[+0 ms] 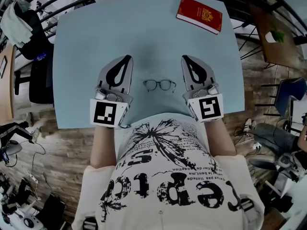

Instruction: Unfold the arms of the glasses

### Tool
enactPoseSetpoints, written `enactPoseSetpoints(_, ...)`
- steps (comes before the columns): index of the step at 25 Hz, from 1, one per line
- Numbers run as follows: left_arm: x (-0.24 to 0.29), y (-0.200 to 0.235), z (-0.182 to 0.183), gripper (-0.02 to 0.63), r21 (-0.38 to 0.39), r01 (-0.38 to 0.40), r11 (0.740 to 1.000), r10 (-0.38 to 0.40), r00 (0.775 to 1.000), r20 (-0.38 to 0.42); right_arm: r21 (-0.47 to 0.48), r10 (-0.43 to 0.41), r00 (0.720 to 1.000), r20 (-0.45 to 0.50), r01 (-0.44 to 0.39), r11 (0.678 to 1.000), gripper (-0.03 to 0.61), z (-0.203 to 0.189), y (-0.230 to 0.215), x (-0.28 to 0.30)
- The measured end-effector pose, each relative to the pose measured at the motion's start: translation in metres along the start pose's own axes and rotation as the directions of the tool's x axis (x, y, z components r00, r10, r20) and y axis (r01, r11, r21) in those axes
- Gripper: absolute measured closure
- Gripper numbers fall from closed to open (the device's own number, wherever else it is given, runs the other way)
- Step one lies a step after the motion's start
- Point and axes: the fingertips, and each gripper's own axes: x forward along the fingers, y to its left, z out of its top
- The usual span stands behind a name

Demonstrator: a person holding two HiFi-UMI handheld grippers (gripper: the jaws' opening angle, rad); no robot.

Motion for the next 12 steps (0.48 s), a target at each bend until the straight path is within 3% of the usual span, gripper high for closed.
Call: enactPoseSetpoints(12, 0.0051, -0.0043, -0.0079, 0.591, -0.012, 0.012, 1.0, -0.012, 0.999, -0.044, 0.026, -0.018, 1.0, -0.013, 0.018, 0.999, 0.571, -0.004, -0.0018, -0.0015)
